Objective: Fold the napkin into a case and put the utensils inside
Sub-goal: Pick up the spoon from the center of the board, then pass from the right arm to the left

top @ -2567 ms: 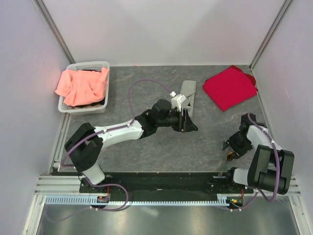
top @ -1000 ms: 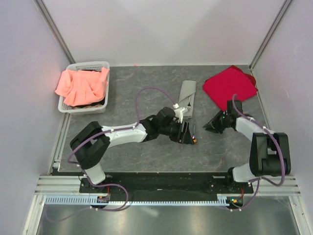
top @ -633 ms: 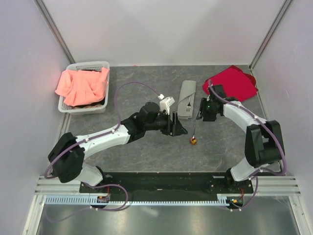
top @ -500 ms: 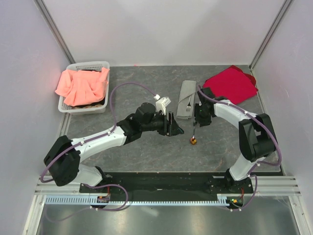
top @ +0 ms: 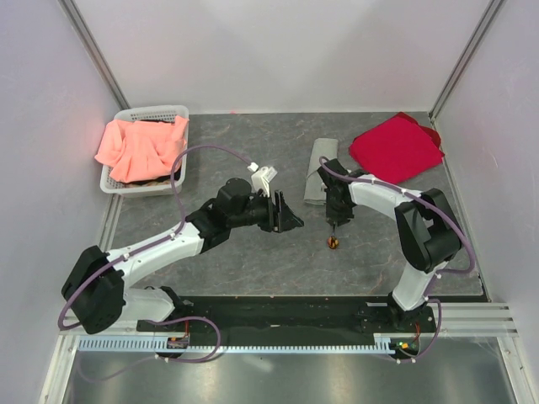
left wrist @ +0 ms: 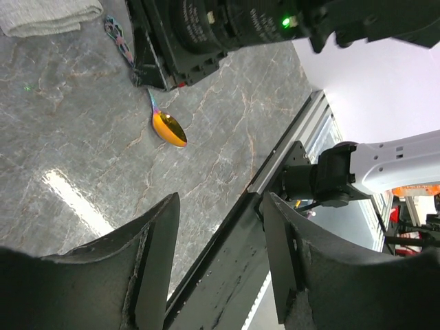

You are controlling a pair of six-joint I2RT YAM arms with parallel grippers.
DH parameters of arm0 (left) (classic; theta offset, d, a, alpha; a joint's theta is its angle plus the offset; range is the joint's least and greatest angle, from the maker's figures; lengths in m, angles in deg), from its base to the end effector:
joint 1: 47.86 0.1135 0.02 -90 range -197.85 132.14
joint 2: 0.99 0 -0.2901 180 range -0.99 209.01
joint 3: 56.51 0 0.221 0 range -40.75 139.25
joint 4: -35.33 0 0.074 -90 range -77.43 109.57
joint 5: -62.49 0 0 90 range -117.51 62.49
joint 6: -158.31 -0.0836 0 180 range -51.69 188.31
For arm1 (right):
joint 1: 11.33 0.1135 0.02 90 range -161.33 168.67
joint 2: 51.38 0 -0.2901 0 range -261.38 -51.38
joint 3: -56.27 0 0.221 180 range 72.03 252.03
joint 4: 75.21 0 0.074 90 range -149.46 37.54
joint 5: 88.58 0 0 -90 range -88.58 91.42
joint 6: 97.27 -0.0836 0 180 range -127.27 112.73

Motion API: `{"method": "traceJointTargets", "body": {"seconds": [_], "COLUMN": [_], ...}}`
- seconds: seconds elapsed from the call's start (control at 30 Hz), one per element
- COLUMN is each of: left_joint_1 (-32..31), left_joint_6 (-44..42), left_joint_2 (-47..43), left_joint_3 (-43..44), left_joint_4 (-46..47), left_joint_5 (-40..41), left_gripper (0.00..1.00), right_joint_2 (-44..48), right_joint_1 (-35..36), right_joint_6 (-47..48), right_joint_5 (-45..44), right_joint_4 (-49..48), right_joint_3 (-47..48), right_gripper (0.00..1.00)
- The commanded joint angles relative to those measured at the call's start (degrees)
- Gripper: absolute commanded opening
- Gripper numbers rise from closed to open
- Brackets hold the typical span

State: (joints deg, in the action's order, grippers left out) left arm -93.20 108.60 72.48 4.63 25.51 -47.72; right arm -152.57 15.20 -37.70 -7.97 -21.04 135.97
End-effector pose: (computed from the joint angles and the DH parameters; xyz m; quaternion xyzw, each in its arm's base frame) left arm 0.1865 -0.2298 0.2869 0.1338 0.8118 -0.4802 0.3041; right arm 0.2930 0.1310 0.1655 0.0439 0.9879 -0.0121 0.1481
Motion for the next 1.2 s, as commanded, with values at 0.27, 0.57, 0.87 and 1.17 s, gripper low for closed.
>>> {"method": "traceJointTargets", "body": {"seconds": [0.27,0.57,0.87,1.17], "left_joint_1": [1.05,-1.32,-2.47,-2.82], "left_joint_6": [1.97,9.17,25.88,23.87], "left_joint_2": [4.91,19.24,30.67,31.99], "left_joint_3": [0.14,2.51,2.07,4.70], "left_joint_4": [4.43,15.58,36.69,32.22], "left_joint_5": [-9.48,-16.53,-21.28,-17.06], "left_gripper": [0.81,0.84,0.69,0.61], "right_joint_2": [4.76,18.03,23.05,23.14], "right_joint_1": [0.46,0.46,0.98,3.27], "right_joint_6": [-2.70,-4.28,-5.16,-5.86], "right_joint_5": [-2.57,-2.65,-1.34,-0.19], "right_joint_4": [-3.70,1.13,-0.88,-1.59], "right_joint_3": [-3.56,-3.74,-1.54,-1.72], "right_gripper": [0.00,0.00,0.00,0.00]}}
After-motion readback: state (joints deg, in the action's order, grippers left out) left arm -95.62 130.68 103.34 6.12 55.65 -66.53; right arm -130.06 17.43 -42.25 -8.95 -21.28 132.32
